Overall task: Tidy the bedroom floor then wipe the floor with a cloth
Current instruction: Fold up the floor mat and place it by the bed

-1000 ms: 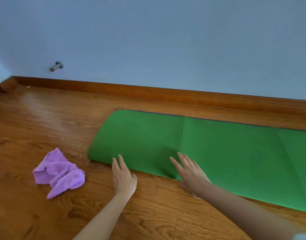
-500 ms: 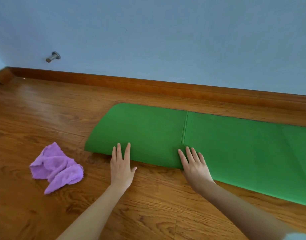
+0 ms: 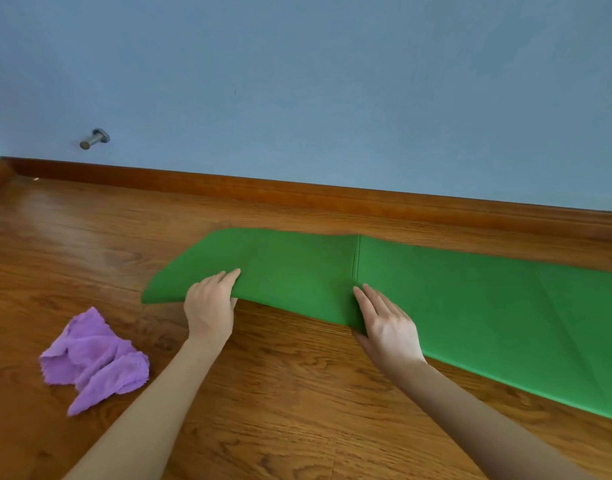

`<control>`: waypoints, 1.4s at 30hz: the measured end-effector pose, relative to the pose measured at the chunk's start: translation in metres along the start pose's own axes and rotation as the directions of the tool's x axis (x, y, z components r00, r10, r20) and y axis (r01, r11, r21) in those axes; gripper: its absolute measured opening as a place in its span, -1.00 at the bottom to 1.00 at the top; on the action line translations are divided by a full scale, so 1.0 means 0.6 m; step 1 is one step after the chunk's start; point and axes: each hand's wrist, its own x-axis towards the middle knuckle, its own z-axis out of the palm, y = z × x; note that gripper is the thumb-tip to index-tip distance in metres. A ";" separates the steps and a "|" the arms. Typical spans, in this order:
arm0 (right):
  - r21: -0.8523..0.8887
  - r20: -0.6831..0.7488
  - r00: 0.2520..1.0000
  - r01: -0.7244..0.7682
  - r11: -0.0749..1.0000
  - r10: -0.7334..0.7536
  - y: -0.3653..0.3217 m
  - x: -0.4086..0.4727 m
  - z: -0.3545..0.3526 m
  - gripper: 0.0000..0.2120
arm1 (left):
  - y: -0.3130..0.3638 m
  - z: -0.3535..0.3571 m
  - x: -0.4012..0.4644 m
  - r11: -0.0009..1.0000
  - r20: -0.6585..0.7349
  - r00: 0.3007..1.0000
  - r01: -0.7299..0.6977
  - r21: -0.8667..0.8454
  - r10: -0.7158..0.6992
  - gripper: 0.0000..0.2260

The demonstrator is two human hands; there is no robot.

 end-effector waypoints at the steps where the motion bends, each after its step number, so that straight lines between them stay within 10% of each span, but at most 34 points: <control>1: -0.031 0.028 0.999 -0.033 0.999 0.034 0.004 -0.003 0.000 -0.14 | 0.008 -0.008 -0.004 0.999 -0.003 1.000 0.031 -0.044 -0.031 -0.53; 6: 0.051 0.045 0.989 -0.145 0.988 0.143 0.025 -0.011 -0.013 -0.23 | 0.020 -0.027 -0.007 0.993 0.002 0.999 0.041 -0.111 -0.041 -0.56; 16: 0.576 -0.228 0.858 -0.262 0.774 0.460 0.047 0.045 -0.132 -0.60 | 0.082 -0.054 -0.015 0.887 0.241 0.868 -0.365 -0.284 0.435 -0.35; 29: 0.885 -0.264 0.693 -0.101 0.454 0.671 0.120 0.033 -0.275 -0.61 | 0.361 -0.015 -0.063 0.623 0.247 0.810 -0.176 -0.762 0.531 -0.31; 42: 0.890 -0.040 0.889 -0.176 0.420 0.456 0.288 -0.094 -0.352 -0.23 | 0.566 0.015 -0.138 0.396 0.225 0.773 -0.037 -0.918 0.593 -0.27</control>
